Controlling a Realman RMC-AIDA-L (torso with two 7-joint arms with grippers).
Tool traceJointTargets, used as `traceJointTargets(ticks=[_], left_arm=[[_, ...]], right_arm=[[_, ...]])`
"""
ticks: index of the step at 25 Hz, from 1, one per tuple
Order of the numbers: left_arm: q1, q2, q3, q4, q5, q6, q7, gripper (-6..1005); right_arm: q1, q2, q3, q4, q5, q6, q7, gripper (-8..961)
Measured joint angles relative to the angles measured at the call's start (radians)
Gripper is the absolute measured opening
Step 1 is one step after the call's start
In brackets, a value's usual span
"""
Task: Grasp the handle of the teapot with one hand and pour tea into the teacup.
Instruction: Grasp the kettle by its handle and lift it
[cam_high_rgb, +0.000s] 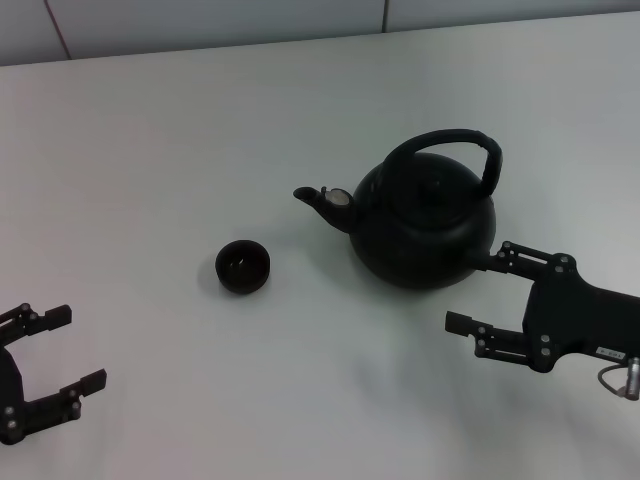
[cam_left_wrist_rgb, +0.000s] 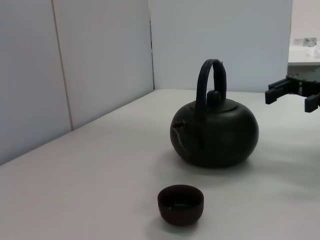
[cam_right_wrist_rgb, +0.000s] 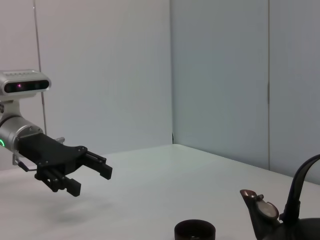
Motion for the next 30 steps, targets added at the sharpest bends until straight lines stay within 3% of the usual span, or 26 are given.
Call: traceJointTargets(ticks=[4, 8, 12, 13, 16, 20, 21, 30], left_arm=[[0.0, -0.002, 0.0, 0.001, 0.0, 0.0, 0.001, 785], [-0.001, -0.003, -0.001, -0.001, 0.001, -0.004, 0.002, 785], [-0.002, -0.009, -0.003, -0.001, 0.0, -0.009, 0.002, 785], [-0.003, -0.011, -0.003, -0.001, -0.001, -0.011, 0.002, 785], [-0.003, -0.016, -0.006, -0.003, -0.004, -0.014, 0.002, 785], [-0.002, -0.018, -0.006, -0.001, -0.006, -0.014, 0.002, 785], [-0.001, -0.019, -0.006, -0.001, -0.006, -0.014, 0.002, 785], [0.0, -0.022, -0.019, 0.0, -0.007, -0.011, 0.002, 785]], right_arm=[[-0.003, 0.004, 0.01, 0.011, 0.001, 0.0, -0.019, 736], [-0.008, 0.004, 0.091, 0.099, 0.001, -0.003, -0.107, 735], [-0.032, 0.005, 0.372, 0.311, 0.001, 0.014, -0.32, 734], [-0.032, 0.005, 0.372, 0.311, 0.001, 0.014, -0.32, 734], [-0.065, 0.007, 0.589, 0.51, 0.001, 0.107, -0.508, 734], [-0.089, 0.009, 0.668, 0.636, 0.001, 0.192, -0.641, 735], [-0.111, 0.011, 0.73, 0.718, 0.001, 0.238, -0.733, 735], [-0.14, 0.013, 0.79, 0.824, 0.009, 0.296, -0.871, 734]])
